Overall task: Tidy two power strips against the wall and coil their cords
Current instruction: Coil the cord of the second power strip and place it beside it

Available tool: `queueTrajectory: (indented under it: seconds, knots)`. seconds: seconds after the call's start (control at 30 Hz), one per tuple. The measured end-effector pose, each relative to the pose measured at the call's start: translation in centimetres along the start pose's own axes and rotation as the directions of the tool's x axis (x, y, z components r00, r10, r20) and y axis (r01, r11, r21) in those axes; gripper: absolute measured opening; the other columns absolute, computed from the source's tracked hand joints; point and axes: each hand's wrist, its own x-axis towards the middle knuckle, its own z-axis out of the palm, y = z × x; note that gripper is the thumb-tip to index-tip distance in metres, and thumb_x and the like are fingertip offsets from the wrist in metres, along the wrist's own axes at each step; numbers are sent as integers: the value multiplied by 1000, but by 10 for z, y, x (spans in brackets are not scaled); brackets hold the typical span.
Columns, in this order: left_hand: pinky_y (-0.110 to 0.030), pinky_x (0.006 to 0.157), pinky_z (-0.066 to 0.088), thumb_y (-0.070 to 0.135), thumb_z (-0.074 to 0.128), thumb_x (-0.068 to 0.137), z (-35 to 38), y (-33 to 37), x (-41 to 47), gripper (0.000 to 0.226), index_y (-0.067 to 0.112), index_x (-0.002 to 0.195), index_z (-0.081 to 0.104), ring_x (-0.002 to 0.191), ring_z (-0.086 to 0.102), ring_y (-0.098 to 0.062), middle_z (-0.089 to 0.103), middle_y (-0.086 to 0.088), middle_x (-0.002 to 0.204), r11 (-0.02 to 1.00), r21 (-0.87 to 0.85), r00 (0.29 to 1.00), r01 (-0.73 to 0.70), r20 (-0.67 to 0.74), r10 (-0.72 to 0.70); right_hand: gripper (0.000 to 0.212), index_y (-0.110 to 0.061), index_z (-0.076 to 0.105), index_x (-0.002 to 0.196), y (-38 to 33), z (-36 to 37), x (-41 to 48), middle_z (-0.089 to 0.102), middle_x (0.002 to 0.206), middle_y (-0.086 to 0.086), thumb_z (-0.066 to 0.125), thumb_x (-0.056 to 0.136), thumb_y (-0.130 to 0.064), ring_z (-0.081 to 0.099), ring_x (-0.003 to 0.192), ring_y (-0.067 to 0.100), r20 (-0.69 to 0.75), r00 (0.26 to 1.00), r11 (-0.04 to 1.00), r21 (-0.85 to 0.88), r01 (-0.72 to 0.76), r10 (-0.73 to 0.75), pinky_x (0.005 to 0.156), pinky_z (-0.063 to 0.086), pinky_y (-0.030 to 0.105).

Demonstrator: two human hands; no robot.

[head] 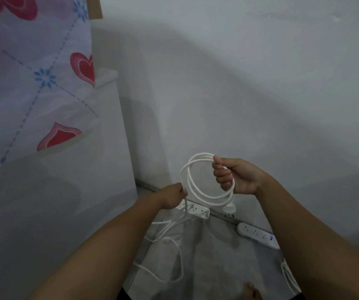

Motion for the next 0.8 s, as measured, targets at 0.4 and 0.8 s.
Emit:
queueTrajectory:
  seconds: [0.4, 0.8]
  knots:
    - [-35, 66, 41, 37, 32, 101, -9, 12, 2, 20, 21, 88, 32, 81, 58, -30, 58, -10, 87, 811, 557, 921, -180, -194, 337, 35, -18, 45, 58, 31, -5, -1, 37, 44, -6, 57, 88, -31, 35, 37, 6, -70, 959, 950, -137, -282, 275, 39, 36, 18]
    - [-30, 77, 44, 51, 54, 89, 2, -23, 19, 35, 20, 71, 51, 94, 63, -29, 64, -9, 88, 986, 167, 998, 8, -58, 2, 44, -20, 36, 58, -45, 14, -40, 20, 46, -9, 39, 97, -39, 19, 35, 4, -125, 864, 752, 441, 489, -488, 40, 18, 16]
